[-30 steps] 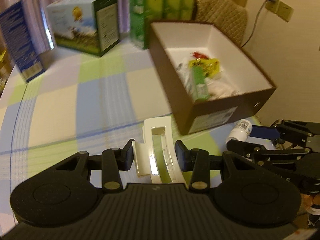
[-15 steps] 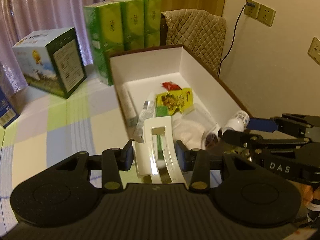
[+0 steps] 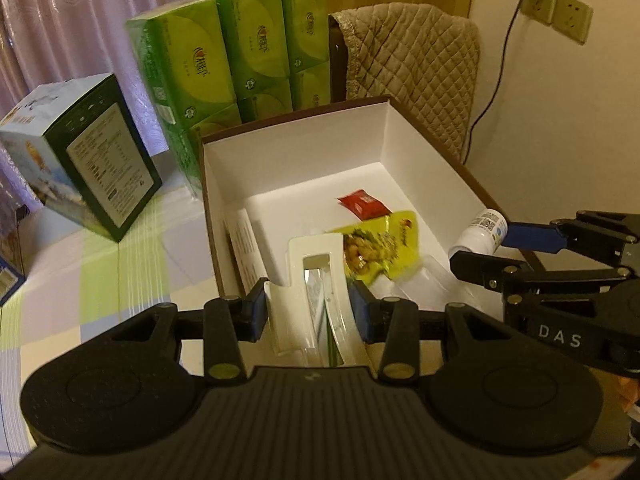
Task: Organize objects
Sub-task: 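Lower the clip holder into the brown box with the left tool while the right tool releases the bottle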
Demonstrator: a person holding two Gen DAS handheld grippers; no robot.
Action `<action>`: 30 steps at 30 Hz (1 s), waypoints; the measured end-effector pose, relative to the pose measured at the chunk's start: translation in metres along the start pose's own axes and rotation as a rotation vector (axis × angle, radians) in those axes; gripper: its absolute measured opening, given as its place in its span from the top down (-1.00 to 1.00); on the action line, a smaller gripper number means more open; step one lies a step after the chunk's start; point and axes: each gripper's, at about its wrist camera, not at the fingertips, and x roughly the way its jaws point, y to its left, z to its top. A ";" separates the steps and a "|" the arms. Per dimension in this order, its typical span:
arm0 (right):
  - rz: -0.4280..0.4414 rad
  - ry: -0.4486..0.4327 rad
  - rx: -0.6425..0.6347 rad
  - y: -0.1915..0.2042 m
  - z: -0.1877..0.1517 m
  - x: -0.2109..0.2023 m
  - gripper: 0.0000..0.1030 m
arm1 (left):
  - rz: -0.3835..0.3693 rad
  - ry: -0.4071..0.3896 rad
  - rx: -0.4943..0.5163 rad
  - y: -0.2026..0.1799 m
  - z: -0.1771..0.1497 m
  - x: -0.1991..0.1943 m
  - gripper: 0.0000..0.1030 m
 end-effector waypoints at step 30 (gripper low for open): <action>0.032 0.062 -0.038 -0.029 0.040 0.092 0.13 | 0.026 0.078 -0.012 0.027 0.056 0.095 -0.28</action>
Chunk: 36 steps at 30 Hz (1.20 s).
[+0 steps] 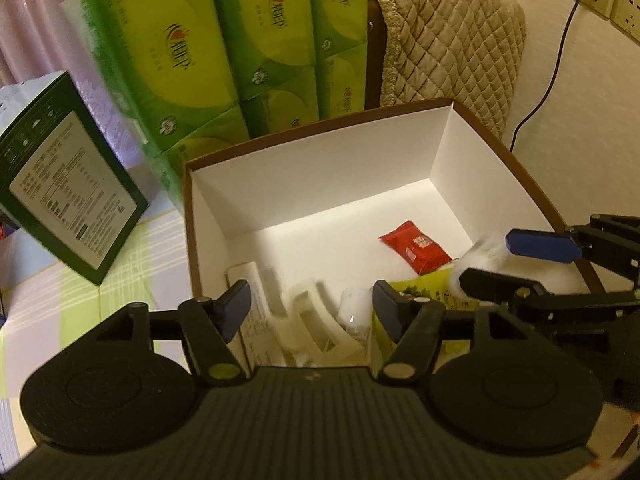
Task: Organize objects
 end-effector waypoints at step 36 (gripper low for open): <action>0.028 -0.106 0.170 0.087 -0.114 -0.204 -0.34 | -0.016 -0.112 -0.200 0.031 -0.181 -0.216 -0.80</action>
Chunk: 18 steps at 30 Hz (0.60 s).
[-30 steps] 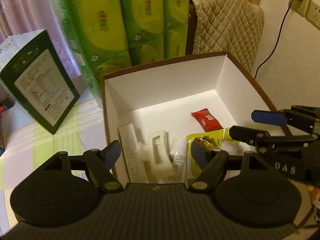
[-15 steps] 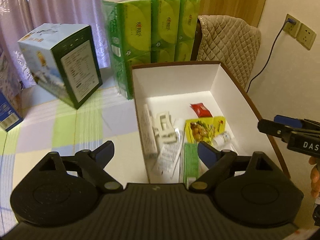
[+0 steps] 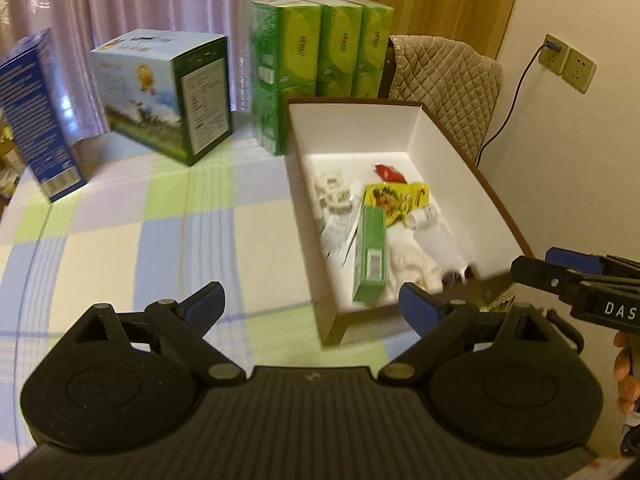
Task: Organize objects
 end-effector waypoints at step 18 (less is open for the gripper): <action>0.035 0.107 -0.011 0.101 -0.106 -0.064 -0.34 | 0.069 0.029 -0.092 0.062 -0.133 -0.114 -0.88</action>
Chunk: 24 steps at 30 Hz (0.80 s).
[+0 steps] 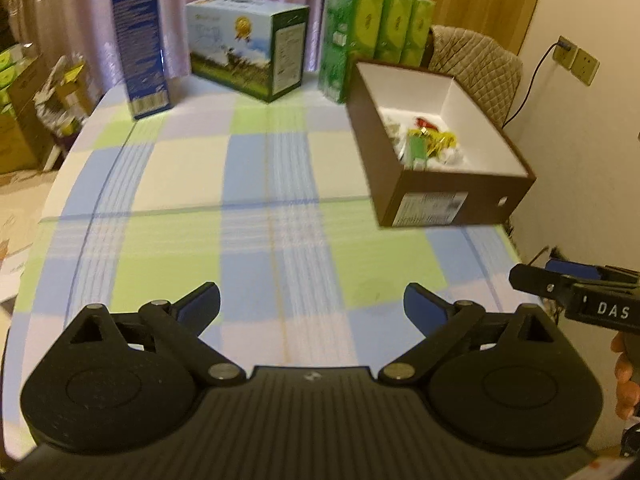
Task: Organize objects
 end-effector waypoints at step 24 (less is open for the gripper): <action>0.046 0.096 -0.104 0.085 -0.083 -0.018 -0.34 | 0.046 0.048 -0.027 0.049 -0.090 -0.054 -0.88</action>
